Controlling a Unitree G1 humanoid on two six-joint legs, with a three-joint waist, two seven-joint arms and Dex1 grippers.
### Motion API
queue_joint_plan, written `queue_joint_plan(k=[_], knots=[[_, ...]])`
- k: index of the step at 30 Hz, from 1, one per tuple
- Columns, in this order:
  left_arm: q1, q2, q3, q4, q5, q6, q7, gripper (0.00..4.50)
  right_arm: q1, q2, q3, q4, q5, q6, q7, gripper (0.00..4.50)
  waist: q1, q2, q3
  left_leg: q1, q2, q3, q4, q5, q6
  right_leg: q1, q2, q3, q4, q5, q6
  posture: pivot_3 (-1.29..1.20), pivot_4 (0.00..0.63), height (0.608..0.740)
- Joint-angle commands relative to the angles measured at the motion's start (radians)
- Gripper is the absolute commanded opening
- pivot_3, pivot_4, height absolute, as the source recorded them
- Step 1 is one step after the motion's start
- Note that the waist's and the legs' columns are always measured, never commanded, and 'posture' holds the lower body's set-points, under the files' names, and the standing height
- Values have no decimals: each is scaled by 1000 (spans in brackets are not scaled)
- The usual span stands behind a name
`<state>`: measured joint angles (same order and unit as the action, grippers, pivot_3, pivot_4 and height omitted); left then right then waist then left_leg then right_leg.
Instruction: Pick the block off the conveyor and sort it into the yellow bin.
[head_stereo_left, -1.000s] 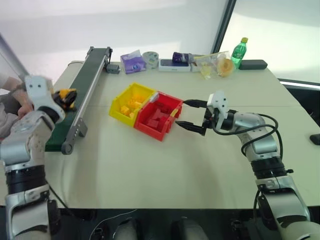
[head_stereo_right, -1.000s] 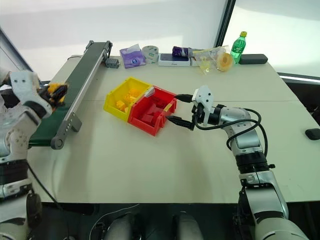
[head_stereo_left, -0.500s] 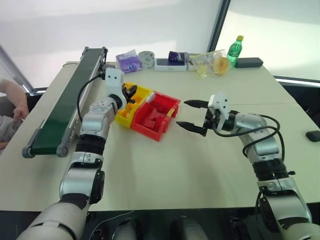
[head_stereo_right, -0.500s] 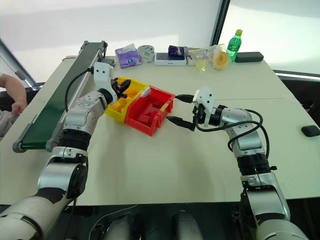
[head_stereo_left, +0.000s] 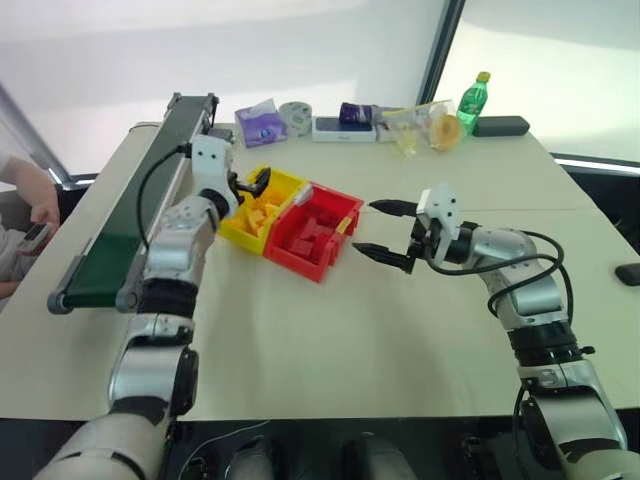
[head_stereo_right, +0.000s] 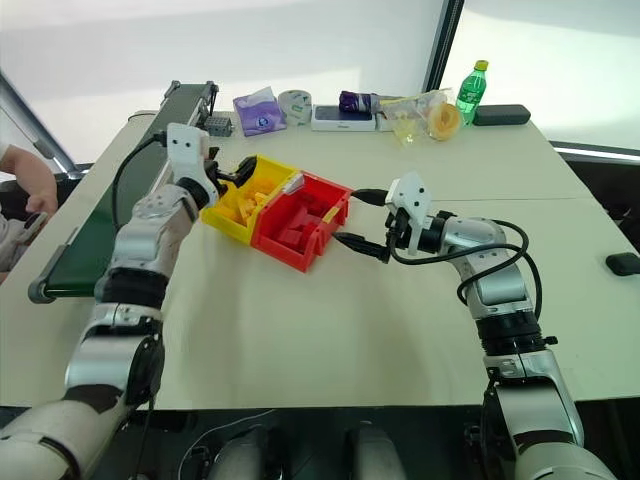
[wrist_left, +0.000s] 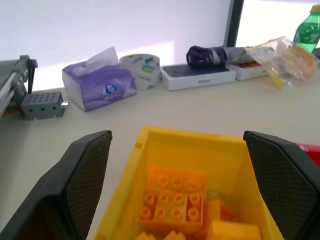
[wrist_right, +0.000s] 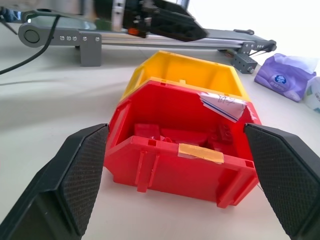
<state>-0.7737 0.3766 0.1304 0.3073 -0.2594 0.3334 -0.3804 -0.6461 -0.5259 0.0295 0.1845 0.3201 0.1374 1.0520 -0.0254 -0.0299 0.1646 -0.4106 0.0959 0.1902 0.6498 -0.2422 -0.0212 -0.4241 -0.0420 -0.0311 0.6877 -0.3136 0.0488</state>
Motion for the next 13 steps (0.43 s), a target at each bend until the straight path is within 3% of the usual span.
queue_joint_plan(k=[1, 7, 13], knots=[[159, 77, 105, -328, -100, 37, -59, 4439, -13, -4, -20, 12, 9, -35, 19, 4500, -6, 0, 0, 0, 2, 0, 0, 0, 0, 0, -1, 0, 1, 0, 0, 0, 150, 740], [527, 190, 278, -669, -235, 159, -117, 4439, -22, -15, -20, 17, 16, -26, 43, 4500, -15, 0, 0, 0, 2, -1, 0, 0, 0, 1, -1, 1, 1, 0, 0, 0, 150, 740], [713, 300, 500, -696, -316, 193, -177, 4439, -43, -17, -20, 31, 14, -16, 58, 4500, -11, 0, 0, 0, 2, -3, 1, 0, 0, 2, -2, 0, 0, 0, 0, 0, 150, 740]])
